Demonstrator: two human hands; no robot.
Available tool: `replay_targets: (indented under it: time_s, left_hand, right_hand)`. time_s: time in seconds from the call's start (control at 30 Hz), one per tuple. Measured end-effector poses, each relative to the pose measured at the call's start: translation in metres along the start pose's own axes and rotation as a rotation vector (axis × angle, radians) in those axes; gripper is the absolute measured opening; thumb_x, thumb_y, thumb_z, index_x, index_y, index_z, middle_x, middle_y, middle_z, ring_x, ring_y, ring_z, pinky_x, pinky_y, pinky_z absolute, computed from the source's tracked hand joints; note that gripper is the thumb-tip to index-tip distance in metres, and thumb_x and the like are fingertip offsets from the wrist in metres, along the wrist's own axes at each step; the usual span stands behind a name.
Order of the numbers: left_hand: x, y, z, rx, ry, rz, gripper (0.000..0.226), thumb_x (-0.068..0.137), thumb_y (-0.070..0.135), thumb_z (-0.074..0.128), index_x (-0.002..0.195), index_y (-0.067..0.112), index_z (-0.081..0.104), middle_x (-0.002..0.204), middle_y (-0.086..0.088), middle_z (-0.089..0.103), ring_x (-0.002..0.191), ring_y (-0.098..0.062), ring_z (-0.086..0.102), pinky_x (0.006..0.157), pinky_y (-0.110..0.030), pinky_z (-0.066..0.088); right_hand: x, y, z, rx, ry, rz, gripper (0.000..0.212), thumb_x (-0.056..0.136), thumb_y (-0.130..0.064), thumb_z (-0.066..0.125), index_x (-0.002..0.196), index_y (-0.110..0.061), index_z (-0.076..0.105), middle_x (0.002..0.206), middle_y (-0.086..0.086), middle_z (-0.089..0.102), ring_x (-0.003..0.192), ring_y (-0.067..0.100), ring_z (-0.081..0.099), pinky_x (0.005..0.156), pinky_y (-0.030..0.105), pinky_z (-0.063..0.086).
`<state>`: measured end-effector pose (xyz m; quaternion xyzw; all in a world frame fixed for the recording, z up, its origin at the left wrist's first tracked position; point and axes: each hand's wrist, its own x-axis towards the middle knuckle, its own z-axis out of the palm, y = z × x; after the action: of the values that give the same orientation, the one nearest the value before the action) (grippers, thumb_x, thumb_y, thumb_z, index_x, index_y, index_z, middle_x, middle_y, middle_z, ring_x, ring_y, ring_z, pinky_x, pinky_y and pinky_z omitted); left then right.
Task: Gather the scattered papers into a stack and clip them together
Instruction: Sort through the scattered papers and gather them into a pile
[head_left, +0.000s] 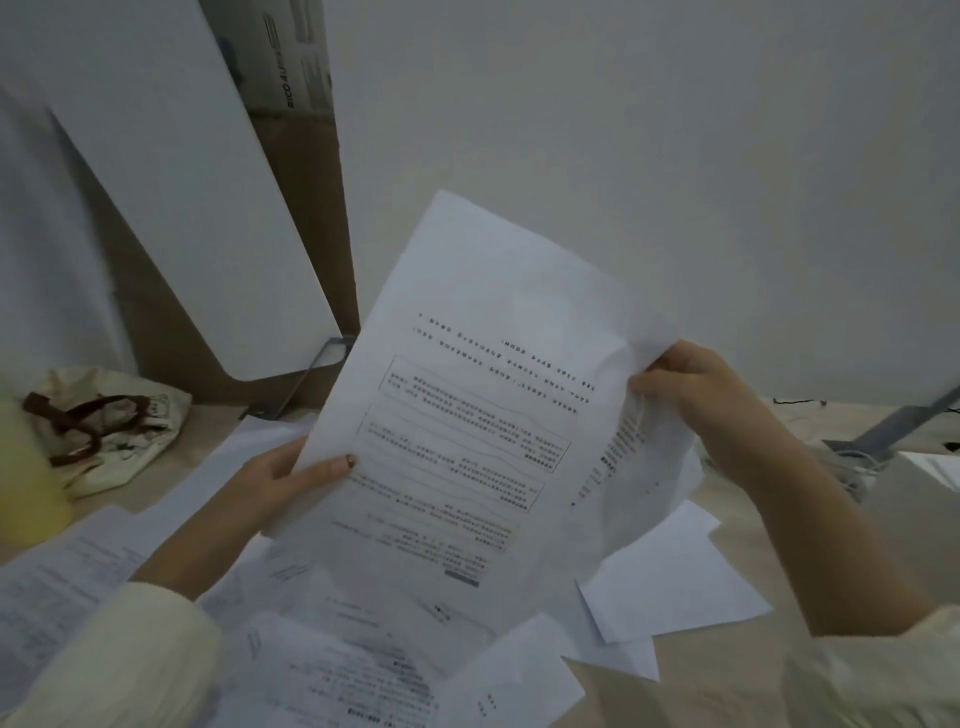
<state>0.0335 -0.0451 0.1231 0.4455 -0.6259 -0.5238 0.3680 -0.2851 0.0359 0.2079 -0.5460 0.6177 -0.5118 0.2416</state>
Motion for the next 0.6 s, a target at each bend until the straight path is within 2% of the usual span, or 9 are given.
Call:
replay_targets:
  time_s: [0.07, 0.17, 0.2, 0.27, 0.33, 0.4, 0.43, 0.53, 0.6]
  left_hand:
    - [0.000, -0.010, -0.009, 0.013, -0.049, -0.034, 0.101, 0.008, 0.071, 0.078, 0.097, 0.023, 0.068, 0.094, -0.003, 0.075, 0.086, -0.024, 0.071, 0.073, -0.034, 0.058]
    - [0.002, -0.024, -0.014, -0.185, -0.045, -0.041, 0.079, 0.012, 0.057, 0.088, 0.079, 0.015, 0.077, 0.084, -0.006, 0.077, 0.073, -0.019, 0.074, 0.057, -0.025, 0.058]
    - [0.003, -0.029, -0.012, -0.261, -0.043, -0.033, 0.068, 0.018, 0.054, 0.089, 0.074, 0.016, 0.078, 0.083, -0.007, 0.077, 0.071, -0.018, 0.074, 0.057, -0.026, 0.058]
    - [0.002, -0.036, -0.002, -0.335, -0.075, -0.042, 0.051, 0.043, 0.052, 0.083, 0.083, 0.021, 0.078, 0.097, -0.008, 0.076, 0.079, -0.018, 0.073, 0.065, -0.032, 0.058]
    - [0.001, -0.044, 0.013, -0.409, -0.093, -0.098, 0.060, 0.046, 0.047, 0.084, 0.097, 0.017, 0.072, 0.104, -0.007, 0.074, 0.087, -0.020, 0.073, 0.069, -0.037, 0.060]
    - [-0.001, -0.052, 0.029, -0.504, -0.105, -0.136, 0.087, 0.029, 0.043, 0.092, 0.107, 0.015, 0.065, 0.104, -0.006, 0.074, 0.091, -0.023, 0.072, 0.068, -0.038, 0.061]
    - [-0.002, -0.055, 0.036, -0.539, -0.109, -0.141, 0.093, 0.024, 0.041, 0.093, 0.109, 0.017, 0.063, 0.105, -0.006, 0.074, 0.092, -0.025, 0.071, 0.067, -0.040, 0.060]
    - [-0.004, -0.067, 0.052, -0.614, -0.077, -0.120, 0.092, 0.027, 0.043, 0.092, 0.112, 0.025, 0.061, 0.108, -0.004, 0.073, 0.095, -0.024, 0.070, 0.067, -0.040, 0.060]
    - [-0.005, -0.077, 0.064, -0.579, -0.031, -0.125, 0.082, 0.039, 0.050, 0.088, 0.113, 0.026, 0.062, 0.105, -0.002, 0.074, 0.093, -0.021, 0.071, 0.068, -0.035, 0.060]
  right_hand:
    - [0.002, 0.009, -0.003, 0.026, 0.028, 0.062, 0.024, 0.081, 0.006, 0.049, 0.097, -0.001, 0.065, 0.096, 0.013, 0.068, 0.092, 0.025, 0.060, 0.087, 0.037, 0.043]
    - [0.002, 0.023, -0.007, 0.143, 0.078, 0.126, 0.019, 0.081, 0.009, 0.048, 0.087, -0.003, 0.062, 0.082, 0.011, 0.063, 0.078, 0.021, 0.058, 0.074, 0.030, 0.042]
    - [0.002, 0.028, -0.008, 0.214, 0.098, 0.148, 0.020, 0.082, 0.010, 0.047, 0.080, -0.005, 0.060, 0.075, 0.008, 0.062, 0.072, 0.018, 0.059, 0.068, 0.025, 0.042]
    - [0.001, 0.041, -0.006, 0.333, 0.118, 0.219, 0.026, 0.083, 0.011, 0.045, 0.070, -0.009, 0.055, 0.058, -0.003, 0.064, 0.059, 0.011, 0.060, 0.058, 0.021, 0.040]
    - [-0.001, 0.062, -0.001, 0.442, 0.118, 0.310, 0.030, 0.086, 0.010, 0.042, 0.069, -0.013, 0.051, 0.048, -0.008, 0.059, 0.057, 0.012, 0.052, 0.055, 0.023, 0.036]
    - [-0.006, 0.087, 0.006, 0.529, 0.147, 0.406, 0.028, 0.086, 0.010, 0.041, 0.076, -0.014, 0.052, 0.061, 0.000, 0.053, 0.061, 0.014, 0.042, 0.058, 0.025, 0.034]
    - [-0.010, 0.099, 0.010, 0.556, 0.168, 0.450, 0.026, 0.086, 0.010, 0.042, 0.080, -0.013, 0.052, 0.068, 0.003, 0.048, 0.062, 0.015, 0.040, 0.058, 0.026, 0.033]
    - [-0.028, 0.133, 0.024, 0.605, 0.208, 0.547, 0.024, 0.085, 0.011, 0.043, 0.074, -0.010, 0.047, 0.070, 0.007, 0.042, 0.063, 0.017, 0.039, 0.058, 0.028, 0.031]
    - [-0.042, 0.151, 0.039, 0.640, 0.212, 0.603, 0.028, 0.082, 0.013, 0.042, 0.068, -0.011, 0.044, 0.067, 0.008, 0.038, 0.062, 0.018, 0.036, 0.058, 0.029, 0.029]
